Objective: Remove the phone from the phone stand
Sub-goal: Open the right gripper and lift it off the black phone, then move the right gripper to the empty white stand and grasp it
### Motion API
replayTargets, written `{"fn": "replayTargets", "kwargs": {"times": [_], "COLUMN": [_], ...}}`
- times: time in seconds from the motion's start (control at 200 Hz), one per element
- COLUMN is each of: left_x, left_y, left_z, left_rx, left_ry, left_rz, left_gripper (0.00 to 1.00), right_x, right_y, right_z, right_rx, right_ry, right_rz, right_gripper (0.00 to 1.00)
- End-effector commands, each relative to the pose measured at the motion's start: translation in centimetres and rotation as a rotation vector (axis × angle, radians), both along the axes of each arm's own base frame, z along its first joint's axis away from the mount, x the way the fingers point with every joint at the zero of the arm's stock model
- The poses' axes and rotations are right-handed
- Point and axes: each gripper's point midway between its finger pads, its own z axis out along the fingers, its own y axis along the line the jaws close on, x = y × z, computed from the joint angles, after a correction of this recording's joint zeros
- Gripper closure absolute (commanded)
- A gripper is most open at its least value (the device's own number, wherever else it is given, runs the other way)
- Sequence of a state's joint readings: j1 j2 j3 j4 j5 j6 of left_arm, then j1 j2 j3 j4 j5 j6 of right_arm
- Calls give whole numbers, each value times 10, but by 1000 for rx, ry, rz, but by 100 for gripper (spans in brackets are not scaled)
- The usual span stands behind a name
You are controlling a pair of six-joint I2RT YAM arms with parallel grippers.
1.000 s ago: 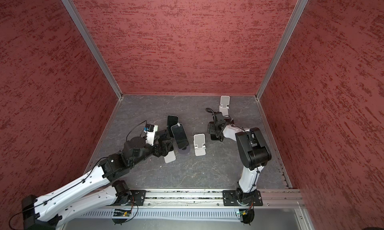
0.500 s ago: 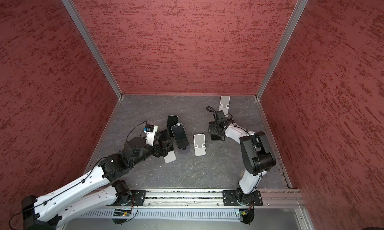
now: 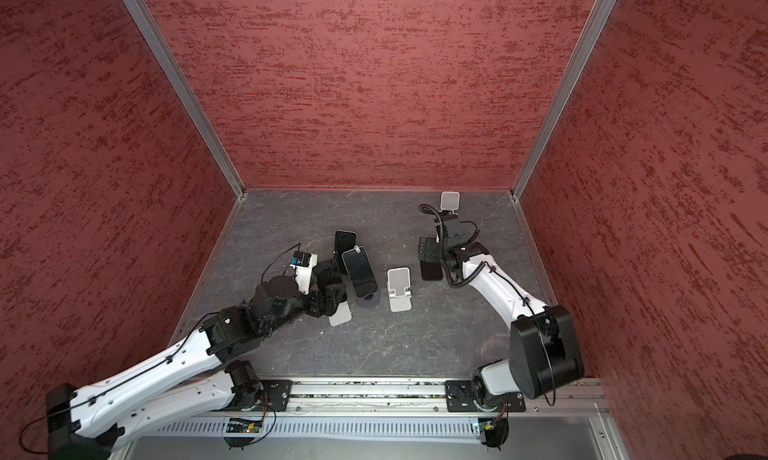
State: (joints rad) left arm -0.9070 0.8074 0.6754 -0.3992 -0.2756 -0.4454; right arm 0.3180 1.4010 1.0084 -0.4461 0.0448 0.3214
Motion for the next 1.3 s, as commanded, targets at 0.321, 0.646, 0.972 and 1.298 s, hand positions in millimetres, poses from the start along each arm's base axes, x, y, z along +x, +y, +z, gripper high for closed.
{"fn": "replayTargets", "kwargs": {"times": [0.321, 0.646, 0.972, 1.298], "left_x": [-6, -5, -2, -1], "left_y": [0, -3, -5, -16], "left_z": [8, 6, 4, 3], "left_rx": [45, 50, 56, 67], "left_ry": [-17, -28, -42, -40], "left_rz": [34, 33, 34, -8], "left_gripper": [0, 1, 1, 1], "right_x": [-47, -65, -75, -79], "right_y": [35, 73, 97, 105], "right_z": [30, 22, 5, -22], "right_rx": [79, 92, 74, -8], "right_ry": [-36, -18, 11, 46], "right_rz": [141, 227, 268, 250], "right_gripper": [6, 2, 1, 1]}}
